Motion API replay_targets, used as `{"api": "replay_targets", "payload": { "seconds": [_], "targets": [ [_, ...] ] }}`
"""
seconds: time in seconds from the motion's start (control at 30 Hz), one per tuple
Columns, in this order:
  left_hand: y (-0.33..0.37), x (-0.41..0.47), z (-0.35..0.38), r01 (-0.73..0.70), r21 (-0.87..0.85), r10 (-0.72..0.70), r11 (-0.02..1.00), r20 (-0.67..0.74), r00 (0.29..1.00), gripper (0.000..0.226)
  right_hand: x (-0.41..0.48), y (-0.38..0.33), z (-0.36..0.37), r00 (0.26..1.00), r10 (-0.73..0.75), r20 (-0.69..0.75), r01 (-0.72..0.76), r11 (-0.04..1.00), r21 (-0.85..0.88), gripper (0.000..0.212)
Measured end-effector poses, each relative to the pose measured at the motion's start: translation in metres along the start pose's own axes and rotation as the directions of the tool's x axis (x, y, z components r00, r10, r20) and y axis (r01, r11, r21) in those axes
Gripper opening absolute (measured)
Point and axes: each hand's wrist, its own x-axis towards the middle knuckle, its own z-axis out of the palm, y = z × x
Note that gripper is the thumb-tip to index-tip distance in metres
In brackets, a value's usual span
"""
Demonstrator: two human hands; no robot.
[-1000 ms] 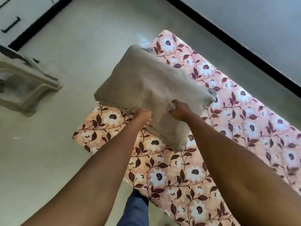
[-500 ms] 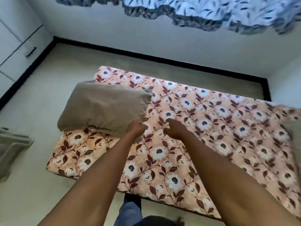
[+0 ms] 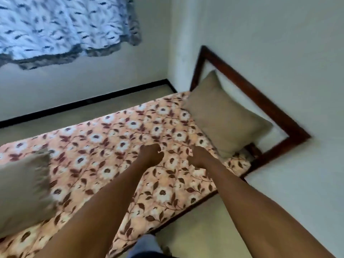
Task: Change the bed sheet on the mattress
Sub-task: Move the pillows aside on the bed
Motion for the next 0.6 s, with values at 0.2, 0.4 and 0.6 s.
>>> {"api": "replay_targets", "payload": {
  "seconds": [0.2, 0.4, 0.6],
  "targets": [
    [0.123, 0.059, 0.067, -0.196, 0.128, 0.179, 0.972, 0.127, 0.976, 0.040, -0.021, 0.132, -0.019, 0.980, 0.188, -0.066, -0.177, 0.974, 0.144, 0.070],
    [0.204, 0.129, 0.106, -0.310, 0.178, 0.272, 0.934, 0.207, 0.940, 0.041, 0.011, 0.220, -0.049, 0.944, 0.320, -0.078, -0.304, 0.937, 0.169, 0.060],
    [0.250, 0.195, 0.112, -0.270, 0.095, 0.243, 0.958, 0.226, 0.943, 0.040, 0.057, 0.261, -0.098, 0.947, 0.315, -0.059, -0.302, 0.940, 0.161, 0.050]
  ]
}}
